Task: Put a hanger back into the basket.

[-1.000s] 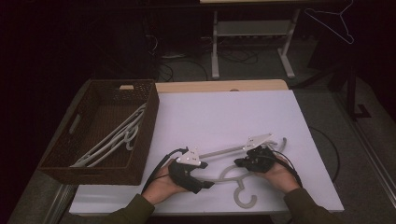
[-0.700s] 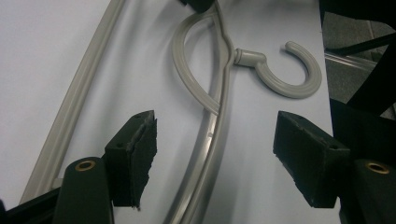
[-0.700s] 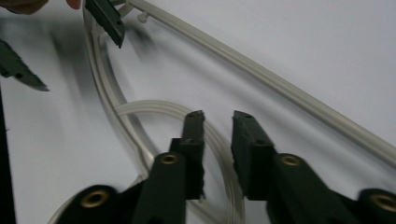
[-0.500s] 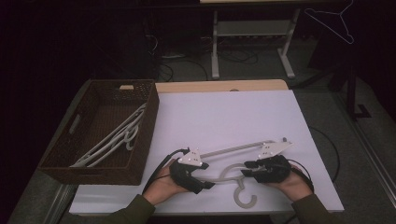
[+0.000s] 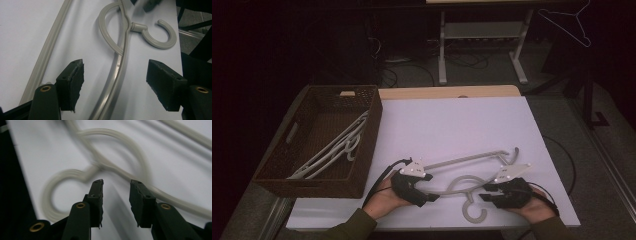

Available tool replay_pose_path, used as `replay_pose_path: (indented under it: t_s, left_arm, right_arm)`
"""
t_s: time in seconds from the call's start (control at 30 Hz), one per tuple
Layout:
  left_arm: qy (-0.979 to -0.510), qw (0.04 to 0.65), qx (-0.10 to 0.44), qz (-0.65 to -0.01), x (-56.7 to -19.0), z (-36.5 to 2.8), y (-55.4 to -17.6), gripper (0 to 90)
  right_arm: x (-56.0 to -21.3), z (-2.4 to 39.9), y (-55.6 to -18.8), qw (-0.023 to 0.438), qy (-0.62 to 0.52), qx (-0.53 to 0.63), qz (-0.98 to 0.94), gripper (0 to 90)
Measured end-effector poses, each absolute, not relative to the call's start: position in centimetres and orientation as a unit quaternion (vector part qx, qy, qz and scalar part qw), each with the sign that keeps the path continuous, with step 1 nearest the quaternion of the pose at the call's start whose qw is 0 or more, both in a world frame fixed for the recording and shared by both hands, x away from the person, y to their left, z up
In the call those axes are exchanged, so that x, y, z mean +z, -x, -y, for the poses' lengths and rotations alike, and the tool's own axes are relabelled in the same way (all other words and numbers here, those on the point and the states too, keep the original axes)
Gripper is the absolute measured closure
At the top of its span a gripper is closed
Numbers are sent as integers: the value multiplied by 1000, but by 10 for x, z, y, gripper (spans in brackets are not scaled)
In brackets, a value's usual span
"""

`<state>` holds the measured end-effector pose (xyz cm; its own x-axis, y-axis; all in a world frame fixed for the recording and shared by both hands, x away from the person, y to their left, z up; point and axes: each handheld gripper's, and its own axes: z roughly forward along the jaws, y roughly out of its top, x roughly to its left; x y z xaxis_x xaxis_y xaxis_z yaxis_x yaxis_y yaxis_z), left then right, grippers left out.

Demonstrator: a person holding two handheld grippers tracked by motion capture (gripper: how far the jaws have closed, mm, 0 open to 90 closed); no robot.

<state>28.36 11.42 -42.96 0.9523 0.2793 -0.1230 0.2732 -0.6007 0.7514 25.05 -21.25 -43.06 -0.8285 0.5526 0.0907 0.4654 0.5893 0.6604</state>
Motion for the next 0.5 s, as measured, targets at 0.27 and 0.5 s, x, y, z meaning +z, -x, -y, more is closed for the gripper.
replay_pose_path:
  t_s: [0.27,0.5]
  left_arm:
    - [-895,417,2,-156,-430,-114,-284,300]
    - [-895,417,3,-157,-430,-115,-285,301]
  right_arm:
    - [-428,272,-274,129,-381,360,-842,591]
    - [-423,292,-304,168,-418,378,-809,608]
